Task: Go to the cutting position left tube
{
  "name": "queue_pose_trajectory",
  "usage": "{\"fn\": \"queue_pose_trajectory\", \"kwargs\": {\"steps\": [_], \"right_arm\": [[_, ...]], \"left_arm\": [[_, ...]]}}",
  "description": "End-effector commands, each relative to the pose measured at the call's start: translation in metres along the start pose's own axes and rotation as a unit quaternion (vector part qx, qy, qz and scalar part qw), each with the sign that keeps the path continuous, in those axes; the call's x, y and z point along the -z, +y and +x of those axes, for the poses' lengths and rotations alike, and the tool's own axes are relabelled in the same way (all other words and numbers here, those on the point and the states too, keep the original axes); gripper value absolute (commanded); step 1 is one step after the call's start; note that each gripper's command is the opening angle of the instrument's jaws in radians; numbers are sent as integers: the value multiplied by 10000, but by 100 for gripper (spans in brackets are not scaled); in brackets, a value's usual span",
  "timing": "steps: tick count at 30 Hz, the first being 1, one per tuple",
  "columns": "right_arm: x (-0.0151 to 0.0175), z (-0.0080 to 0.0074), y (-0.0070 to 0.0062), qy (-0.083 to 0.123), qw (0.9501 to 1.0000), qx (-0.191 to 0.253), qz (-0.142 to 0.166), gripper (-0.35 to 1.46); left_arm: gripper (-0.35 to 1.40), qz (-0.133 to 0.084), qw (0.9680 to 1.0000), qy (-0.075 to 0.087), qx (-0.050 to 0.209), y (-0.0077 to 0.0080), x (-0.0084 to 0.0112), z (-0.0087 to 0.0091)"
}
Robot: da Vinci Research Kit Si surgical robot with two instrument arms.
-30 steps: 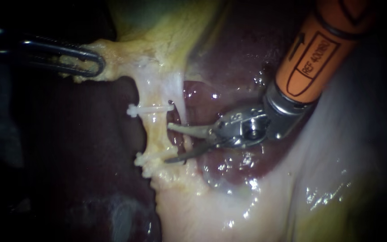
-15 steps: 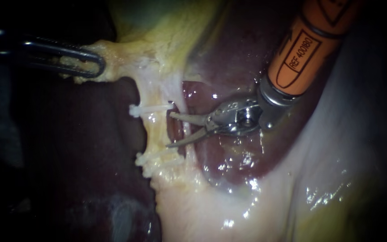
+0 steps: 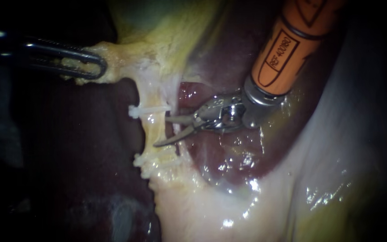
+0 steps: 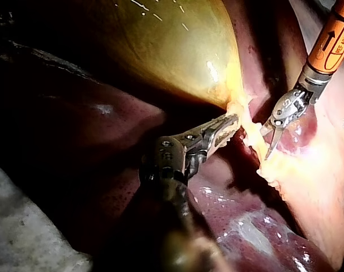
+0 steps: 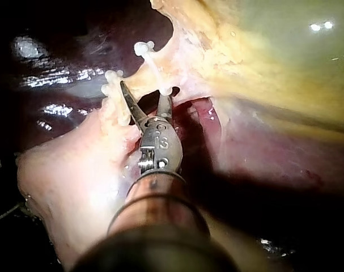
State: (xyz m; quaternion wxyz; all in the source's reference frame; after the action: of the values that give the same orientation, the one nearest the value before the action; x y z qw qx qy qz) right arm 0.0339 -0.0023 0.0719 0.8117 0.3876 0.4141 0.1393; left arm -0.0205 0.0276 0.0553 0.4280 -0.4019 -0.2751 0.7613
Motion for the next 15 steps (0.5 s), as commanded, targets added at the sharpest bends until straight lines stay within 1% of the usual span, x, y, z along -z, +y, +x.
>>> {"fn": "queue_pose_trajectory", "kwargs": {"steps": [1, 5, 12, 15], "right_arm": [[-3, 2, 0, 61, 10000, -28, 19, 143], [-11, 7, 0, 274, 9995, -157, 84, 143], [-23, 15, 2, 552, 9979, -320, 147, 140], [-26, 18, 4, 599, 9976, -322, 106, 140]], "left_arm": [[-35, -3, 10000, -5, -1, 0, 0, 0], [-35, -1, 10000, -4, -2, 1, -1, -1], [-35, -10, 10000, -8, -1, 1, -2, -1], [-35, -8, 10000, -7, -1, 1, -3, -1]]}}
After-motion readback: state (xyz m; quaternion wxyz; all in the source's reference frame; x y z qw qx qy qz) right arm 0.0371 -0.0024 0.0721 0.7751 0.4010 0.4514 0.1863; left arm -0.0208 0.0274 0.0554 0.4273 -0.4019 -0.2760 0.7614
